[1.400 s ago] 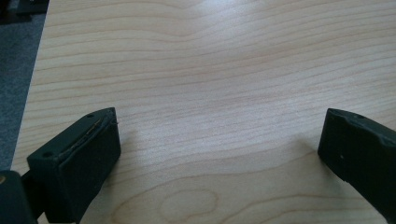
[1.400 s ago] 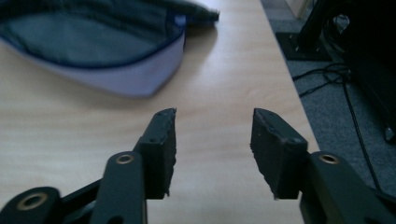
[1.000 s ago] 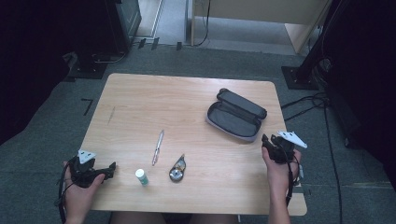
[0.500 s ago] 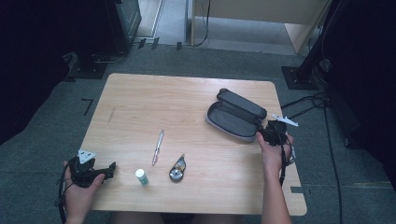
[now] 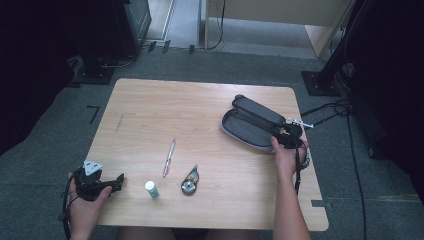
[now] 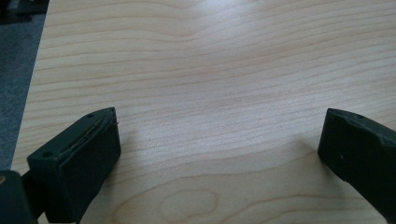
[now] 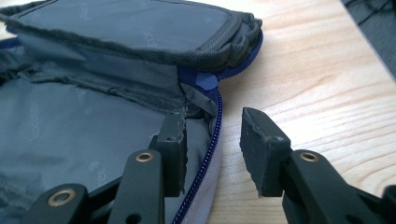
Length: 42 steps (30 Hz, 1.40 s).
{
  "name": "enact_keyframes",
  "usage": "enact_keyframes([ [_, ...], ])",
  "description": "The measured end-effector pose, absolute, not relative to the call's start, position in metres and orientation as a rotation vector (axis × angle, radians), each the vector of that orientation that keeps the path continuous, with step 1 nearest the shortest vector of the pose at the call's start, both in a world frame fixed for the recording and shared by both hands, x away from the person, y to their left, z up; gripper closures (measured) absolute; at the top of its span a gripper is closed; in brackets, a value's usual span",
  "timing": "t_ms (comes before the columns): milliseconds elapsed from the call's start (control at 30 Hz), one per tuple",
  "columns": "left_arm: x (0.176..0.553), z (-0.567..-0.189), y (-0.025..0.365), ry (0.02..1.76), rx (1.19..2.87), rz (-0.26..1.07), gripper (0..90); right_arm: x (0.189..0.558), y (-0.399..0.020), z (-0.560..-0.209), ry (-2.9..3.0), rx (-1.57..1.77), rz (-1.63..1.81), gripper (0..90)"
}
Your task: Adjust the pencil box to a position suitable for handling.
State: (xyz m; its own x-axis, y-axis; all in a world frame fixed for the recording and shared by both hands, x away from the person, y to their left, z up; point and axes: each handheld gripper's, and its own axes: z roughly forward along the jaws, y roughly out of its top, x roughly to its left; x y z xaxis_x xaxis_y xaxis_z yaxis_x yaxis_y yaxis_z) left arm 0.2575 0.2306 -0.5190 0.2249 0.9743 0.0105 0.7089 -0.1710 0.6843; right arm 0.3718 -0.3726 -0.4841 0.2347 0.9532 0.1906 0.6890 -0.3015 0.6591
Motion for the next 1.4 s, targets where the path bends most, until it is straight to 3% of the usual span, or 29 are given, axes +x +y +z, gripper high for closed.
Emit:
enact_keyframes([
  [433,0.258,-0.519,0.231,1.544,1.95,0.623,0.0,0.386,-0.372,-0.5,1.486,2.122,0.74,63.3],
  [967,0.258,-0.519,0.231,1.544,1.952,0.623,0.0,0.382,-0.376,-0.507,1.379,2.176,0.846,87.4],
  [1400,0.258,-0.519,0.231,1.544,1.95,0.623,0.0,0.374,-0.371,-0.484,1.414,2.028,1.024,88.8],
])
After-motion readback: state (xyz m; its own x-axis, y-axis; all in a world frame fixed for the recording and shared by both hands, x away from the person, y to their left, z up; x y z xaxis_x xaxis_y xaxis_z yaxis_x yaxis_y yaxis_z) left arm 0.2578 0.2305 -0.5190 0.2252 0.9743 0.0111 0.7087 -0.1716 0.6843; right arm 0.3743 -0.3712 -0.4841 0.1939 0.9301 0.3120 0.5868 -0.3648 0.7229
